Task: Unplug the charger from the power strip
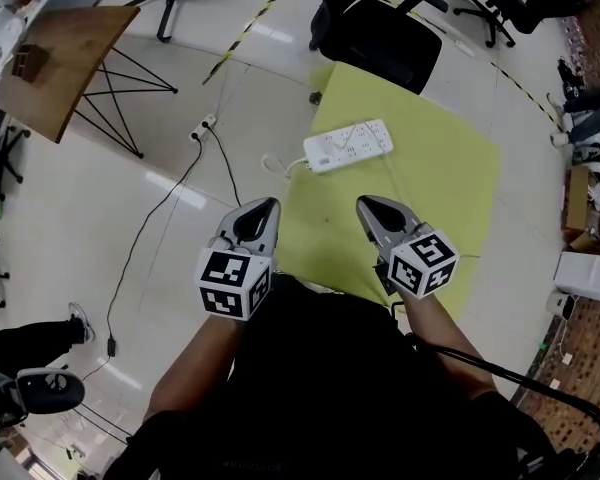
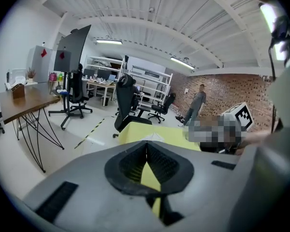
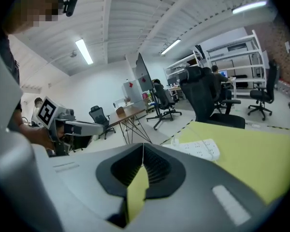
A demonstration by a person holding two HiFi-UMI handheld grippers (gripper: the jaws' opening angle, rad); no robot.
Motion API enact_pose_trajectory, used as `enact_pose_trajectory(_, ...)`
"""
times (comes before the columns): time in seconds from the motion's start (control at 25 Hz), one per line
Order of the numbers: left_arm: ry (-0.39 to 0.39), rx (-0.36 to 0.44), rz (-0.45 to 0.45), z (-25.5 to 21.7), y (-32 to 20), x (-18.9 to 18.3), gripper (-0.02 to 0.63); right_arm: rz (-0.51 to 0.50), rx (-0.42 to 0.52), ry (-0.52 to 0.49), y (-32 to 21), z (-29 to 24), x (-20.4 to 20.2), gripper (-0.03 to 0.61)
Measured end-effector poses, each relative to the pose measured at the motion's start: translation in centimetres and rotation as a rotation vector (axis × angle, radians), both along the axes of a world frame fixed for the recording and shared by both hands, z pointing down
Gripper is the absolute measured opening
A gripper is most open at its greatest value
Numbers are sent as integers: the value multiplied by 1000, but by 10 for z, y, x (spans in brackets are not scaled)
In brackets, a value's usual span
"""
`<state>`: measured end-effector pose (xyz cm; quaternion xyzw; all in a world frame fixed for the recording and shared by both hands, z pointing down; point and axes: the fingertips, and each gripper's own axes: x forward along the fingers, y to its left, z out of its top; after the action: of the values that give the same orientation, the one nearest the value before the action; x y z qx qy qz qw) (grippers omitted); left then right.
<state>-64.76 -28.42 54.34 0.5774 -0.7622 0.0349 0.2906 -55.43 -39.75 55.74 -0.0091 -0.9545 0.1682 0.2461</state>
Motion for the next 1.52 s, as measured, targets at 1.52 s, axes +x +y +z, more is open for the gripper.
enact_pose_trajectory(1.52,86,-41,60,57,16,-67,7,161,176,356,-82,144,-107,138)
